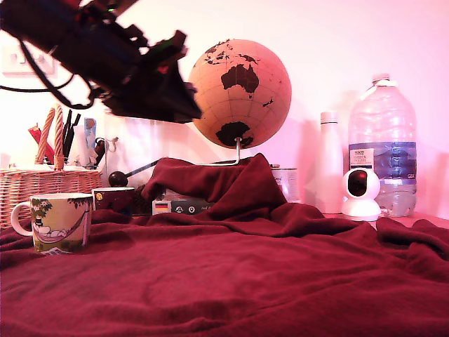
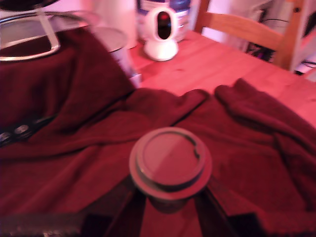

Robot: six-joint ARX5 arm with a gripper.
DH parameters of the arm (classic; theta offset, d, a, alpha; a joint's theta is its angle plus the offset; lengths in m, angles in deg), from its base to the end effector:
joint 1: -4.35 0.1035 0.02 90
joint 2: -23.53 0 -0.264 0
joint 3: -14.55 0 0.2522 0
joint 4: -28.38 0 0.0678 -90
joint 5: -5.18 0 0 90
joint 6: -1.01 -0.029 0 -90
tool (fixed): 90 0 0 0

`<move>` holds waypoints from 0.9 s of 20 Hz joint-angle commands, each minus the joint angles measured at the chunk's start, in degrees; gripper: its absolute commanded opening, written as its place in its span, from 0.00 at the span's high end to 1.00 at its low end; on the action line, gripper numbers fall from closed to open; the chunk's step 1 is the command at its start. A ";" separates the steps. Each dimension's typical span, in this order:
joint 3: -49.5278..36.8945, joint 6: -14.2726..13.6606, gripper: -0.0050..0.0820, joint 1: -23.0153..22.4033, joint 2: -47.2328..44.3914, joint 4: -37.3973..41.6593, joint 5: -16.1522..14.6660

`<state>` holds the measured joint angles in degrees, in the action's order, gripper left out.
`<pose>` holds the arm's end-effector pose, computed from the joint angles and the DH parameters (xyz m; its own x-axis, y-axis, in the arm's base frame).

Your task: Pick up the coffee capsules on the table and drop them inside the coffee cup

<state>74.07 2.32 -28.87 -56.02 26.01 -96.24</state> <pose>0.2462 -0.1681 0.2401 0.6497 -0.6621 -0.3735 0.6827 0.7243 -0.0966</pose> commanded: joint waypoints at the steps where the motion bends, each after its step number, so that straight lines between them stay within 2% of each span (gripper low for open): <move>1: -1.88 0.72 0.69 0.63 0.94 0.68 0.09; 7: -6.05 1.75 0.69 3.37 3.39 2.38 0.11; 18: -15.02 2.82 0.69 12.48 12.61 3.23 0.09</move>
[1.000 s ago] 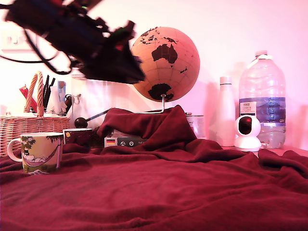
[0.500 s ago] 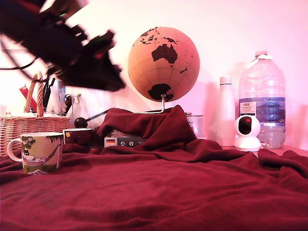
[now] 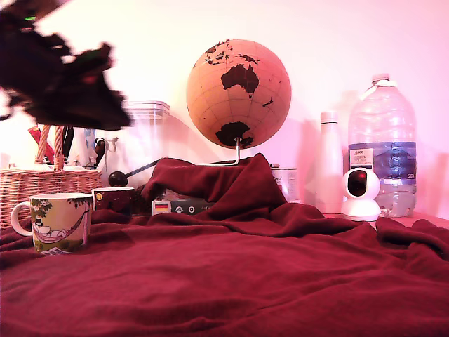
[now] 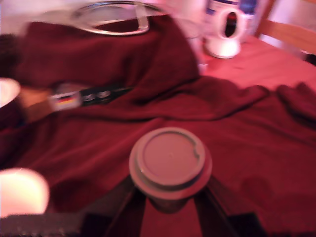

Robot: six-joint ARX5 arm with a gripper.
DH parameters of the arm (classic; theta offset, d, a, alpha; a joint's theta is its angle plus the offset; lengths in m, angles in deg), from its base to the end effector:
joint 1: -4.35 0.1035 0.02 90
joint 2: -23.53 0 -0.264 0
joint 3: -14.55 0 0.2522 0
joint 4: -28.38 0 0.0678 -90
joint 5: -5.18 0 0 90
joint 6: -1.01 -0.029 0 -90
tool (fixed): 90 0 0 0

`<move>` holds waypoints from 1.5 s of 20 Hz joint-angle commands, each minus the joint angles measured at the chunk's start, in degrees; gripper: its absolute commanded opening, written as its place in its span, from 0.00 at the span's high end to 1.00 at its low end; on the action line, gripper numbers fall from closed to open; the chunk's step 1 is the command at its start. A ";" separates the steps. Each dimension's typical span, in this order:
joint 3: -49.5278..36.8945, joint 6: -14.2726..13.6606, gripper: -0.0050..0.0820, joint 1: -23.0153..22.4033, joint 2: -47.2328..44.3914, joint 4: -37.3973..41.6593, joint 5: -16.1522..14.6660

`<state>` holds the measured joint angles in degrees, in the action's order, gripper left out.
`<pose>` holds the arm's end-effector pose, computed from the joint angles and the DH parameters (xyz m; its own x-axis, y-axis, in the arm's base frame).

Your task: Pick up the coffee capsules on the table and drop them inside the coffee cup

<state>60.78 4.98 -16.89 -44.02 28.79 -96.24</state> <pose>0.2254 -0.0938 0.2215 0.7817 -0.5163 -0.3498 0.5032 0.8535 -0.1352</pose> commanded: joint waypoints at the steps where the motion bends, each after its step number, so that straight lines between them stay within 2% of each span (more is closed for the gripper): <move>1: -2.36 0.15 0.69 1.38 1.25 0.48 0.11; 22: -12.52 0.57 0.69 19.52 12.22 -2.71 -0.11; 30: -12.52 0.44 0.69 20.74 13.94 -3.93 -0.52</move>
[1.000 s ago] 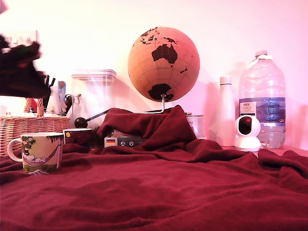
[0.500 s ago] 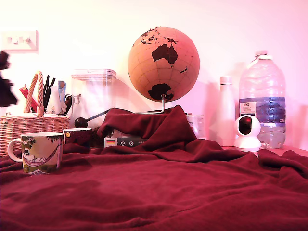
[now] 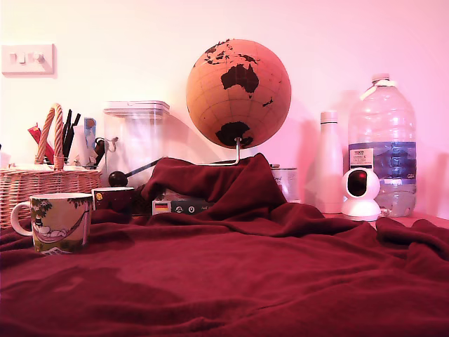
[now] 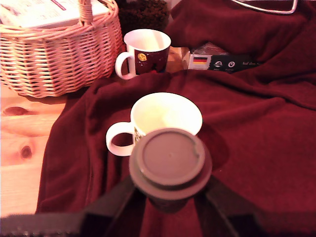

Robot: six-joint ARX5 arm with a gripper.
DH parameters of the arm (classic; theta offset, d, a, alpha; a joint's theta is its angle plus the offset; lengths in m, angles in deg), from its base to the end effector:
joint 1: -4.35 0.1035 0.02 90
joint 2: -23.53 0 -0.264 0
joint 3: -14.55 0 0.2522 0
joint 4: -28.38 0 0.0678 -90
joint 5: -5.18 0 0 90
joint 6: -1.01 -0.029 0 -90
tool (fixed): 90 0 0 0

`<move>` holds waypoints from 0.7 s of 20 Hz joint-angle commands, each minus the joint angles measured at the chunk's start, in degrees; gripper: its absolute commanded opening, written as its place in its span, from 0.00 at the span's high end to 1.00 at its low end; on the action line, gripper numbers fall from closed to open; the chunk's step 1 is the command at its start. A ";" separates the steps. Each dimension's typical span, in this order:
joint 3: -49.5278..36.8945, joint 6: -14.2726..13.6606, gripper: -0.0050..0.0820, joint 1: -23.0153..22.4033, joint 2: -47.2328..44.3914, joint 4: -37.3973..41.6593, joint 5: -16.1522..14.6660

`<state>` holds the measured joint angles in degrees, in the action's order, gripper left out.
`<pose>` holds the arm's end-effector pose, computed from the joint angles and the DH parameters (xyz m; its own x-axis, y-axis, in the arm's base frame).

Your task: Pick up the coffee capsules on the table and drop them inside the coffee cup

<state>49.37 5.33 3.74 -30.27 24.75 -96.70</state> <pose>0.1913 -0.0080 0.1975 0.9011 -0.2155 -0.3762 0.1709 0.9740 -0.1485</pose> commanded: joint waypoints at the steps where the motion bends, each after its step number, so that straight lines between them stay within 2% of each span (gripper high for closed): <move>1: -1.11 -0.26 0.69 0.11 0.20 0.13 -0.07; 8: -1.11 -0.26 0.69 0.07 -0.09 1.29 -0.09; 14: -1.09 -0.24 0.69 -0.07 -5.31 8.20 -1.62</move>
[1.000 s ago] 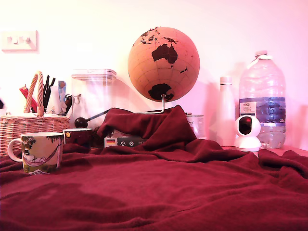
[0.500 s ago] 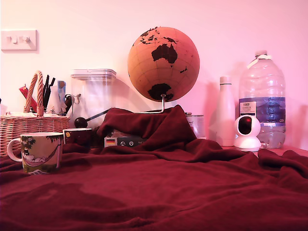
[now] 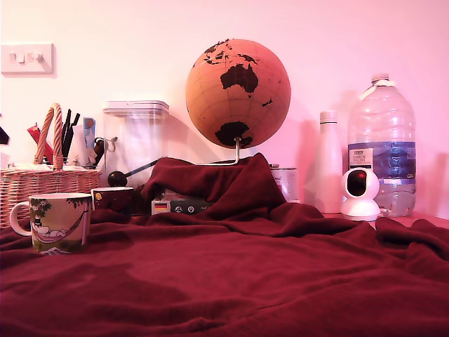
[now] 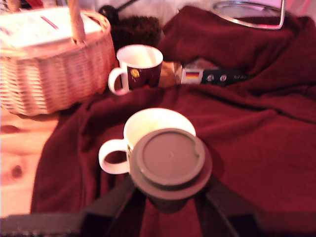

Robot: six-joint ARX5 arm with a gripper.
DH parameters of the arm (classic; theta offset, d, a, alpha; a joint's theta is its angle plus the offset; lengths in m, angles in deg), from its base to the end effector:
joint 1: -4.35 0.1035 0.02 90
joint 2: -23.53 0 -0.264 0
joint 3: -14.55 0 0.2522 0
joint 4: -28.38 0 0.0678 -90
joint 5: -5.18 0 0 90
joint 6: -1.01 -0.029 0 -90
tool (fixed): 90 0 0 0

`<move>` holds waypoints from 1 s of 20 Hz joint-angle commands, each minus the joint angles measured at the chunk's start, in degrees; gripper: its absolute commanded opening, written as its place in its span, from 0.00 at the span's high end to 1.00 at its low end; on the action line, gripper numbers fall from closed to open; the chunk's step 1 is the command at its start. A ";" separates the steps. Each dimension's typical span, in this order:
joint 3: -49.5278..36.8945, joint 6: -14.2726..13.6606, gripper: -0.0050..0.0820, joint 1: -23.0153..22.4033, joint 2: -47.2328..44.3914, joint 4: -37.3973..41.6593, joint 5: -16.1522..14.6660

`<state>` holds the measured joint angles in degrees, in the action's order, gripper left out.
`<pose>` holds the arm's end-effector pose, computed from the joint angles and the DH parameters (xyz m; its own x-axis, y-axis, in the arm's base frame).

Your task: Pick up the coffee capsules on the table and drop them inside the coffee cup

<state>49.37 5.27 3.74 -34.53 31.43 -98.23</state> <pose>0.2021 -0.0089 0.1949 0.9104 -0.2416 -0.3357 0.2017 0.9680 -0.1495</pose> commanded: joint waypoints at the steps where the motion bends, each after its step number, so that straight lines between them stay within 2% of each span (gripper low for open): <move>1: -1.05 -0.17 0.69 -0.17 -2.16 2.40 -0.09; 4: -0.07 -0.17 0.69 -0.17 -5.86 4.35 -0.33; 13: 8.90 -0.17 0.69 -1.03 -18.03 3.69 -1.20; 20: 20.79 -0.90 0.69 -2.82 -28.09 -4.44 -1.16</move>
<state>68.76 5.13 1.21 -61.63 27.19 -99.30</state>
